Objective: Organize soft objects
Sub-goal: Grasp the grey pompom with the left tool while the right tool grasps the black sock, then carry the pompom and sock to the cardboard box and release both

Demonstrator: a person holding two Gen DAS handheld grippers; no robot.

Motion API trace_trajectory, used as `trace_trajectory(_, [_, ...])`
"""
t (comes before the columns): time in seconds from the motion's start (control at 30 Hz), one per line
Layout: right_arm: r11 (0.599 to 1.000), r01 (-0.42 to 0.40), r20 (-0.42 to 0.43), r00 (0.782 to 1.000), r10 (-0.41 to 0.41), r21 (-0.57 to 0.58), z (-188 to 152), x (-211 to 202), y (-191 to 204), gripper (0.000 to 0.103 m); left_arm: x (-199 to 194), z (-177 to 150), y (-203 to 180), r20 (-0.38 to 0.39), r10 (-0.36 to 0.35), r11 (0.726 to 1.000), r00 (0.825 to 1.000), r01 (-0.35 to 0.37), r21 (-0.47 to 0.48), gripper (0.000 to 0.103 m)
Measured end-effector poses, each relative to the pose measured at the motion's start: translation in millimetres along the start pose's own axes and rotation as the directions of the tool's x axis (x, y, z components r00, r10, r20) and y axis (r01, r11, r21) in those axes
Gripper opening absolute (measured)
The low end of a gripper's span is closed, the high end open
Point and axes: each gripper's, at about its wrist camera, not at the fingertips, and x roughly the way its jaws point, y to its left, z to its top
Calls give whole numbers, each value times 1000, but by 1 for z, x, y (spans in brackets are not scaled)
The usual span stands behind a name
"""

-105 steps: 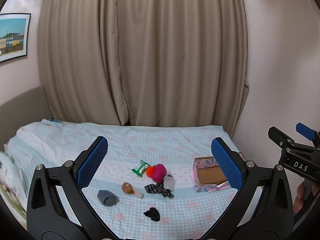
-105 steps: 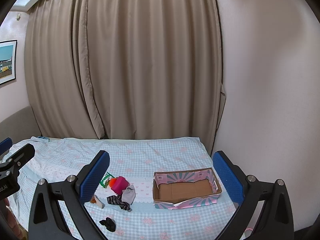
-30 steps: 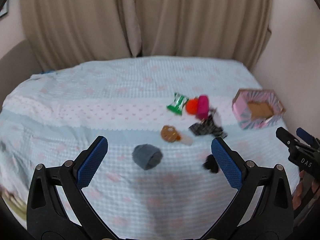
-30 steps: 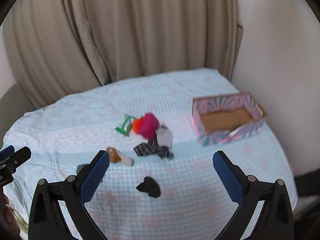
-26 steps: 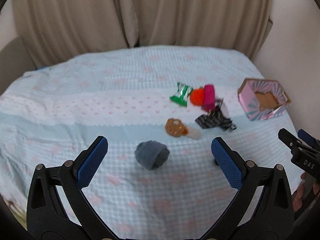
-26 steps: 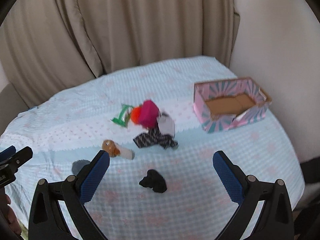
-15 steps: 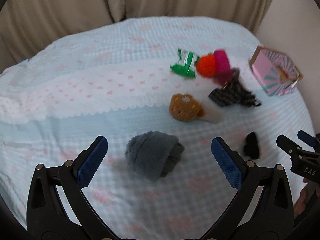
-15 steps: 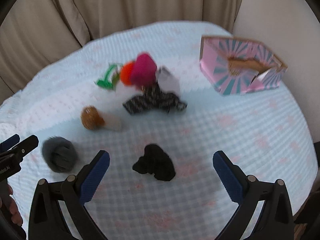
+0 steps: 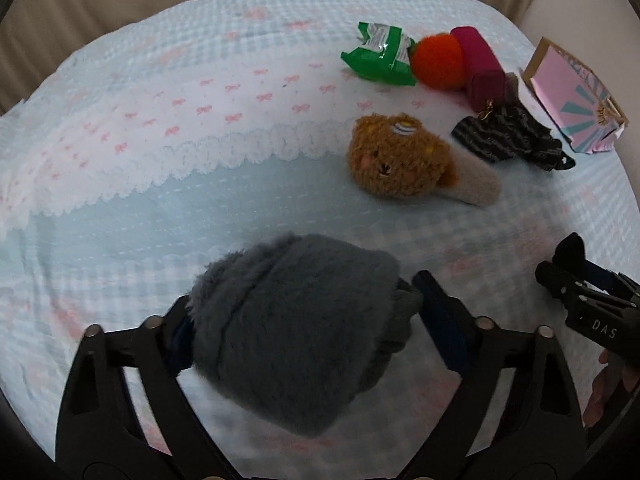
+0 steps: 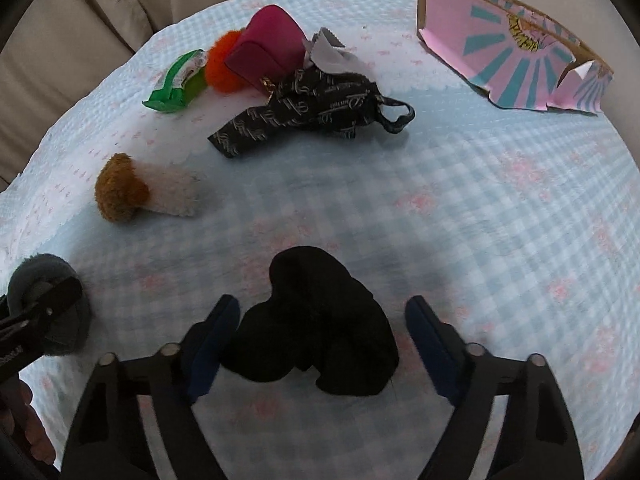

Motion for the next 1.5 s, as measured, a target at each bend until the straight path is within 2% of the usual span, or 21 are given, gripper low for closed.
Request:
trace_trajectory(0.17, [999, 12, -9, 1000, -12, -31, 0, 1, 5, 60, 4, 1, 1, -19, -6, 1000, 1000, 6, 5, 72])
trace_trajectory(0.27, [999, 11, -17, 1000, -11, -33, 1, 1, 6, 48, 3, 0, -3, -22, -3, 1000, 1000, 4, 29, 65])
trace_trajectory(0.33, [999, 1, -24, 1000, -2, -33, 0, 1, 5, 35, 0, 1, -5, -22, -2, 999, 1000, 2, 39, 61])
trace_trajectory(0.43, [999, -7, -33, 999, 5, -47, 2, 0, 6, 27, -4, 3, -3, -24, -7, 1000, 1000, 8, 27, 55])
trace_trajectory(0.6, [998, -17, -1, 1000, 17, -67, 11, -14, 8, 26, -19, 8, -2, -5, -10, 1000, 1000, 10, 7, 54])
trace_trajectory(0.83, [996, -29, 59, 998, 34, -79, 29, -53, 11, 26, -63, 19, -3, 44, -5, 1000, 999, 6, -26, 54])
trace_trajectory(1.0, [996, -40, 120, 992, 49, -79, 40, -105, 12, 26, -117, 31, -3, 98, 9, 999, 995, -4, -50, 54])
trace_trajectory(1.2, [996, -55, 208, 976, 68, -66, 53, -184, 3, 26, -191, 52, -14, 165, 25, 999, 986, -20, -31, 54])
trace_trajectory(1.4, [998, -59, 296, 953, 67, -35, 75, -259, -27, 26, -253, 85, -45, 215, -9, 1000, 977, 15, -27, 54])
trace_trajectory(1.5, [999, -42, 341, 939, 51, -32, 87, -290, -48, 26, -276, 99, -69, 260, -30, 999, 965, 39, -27, 54])
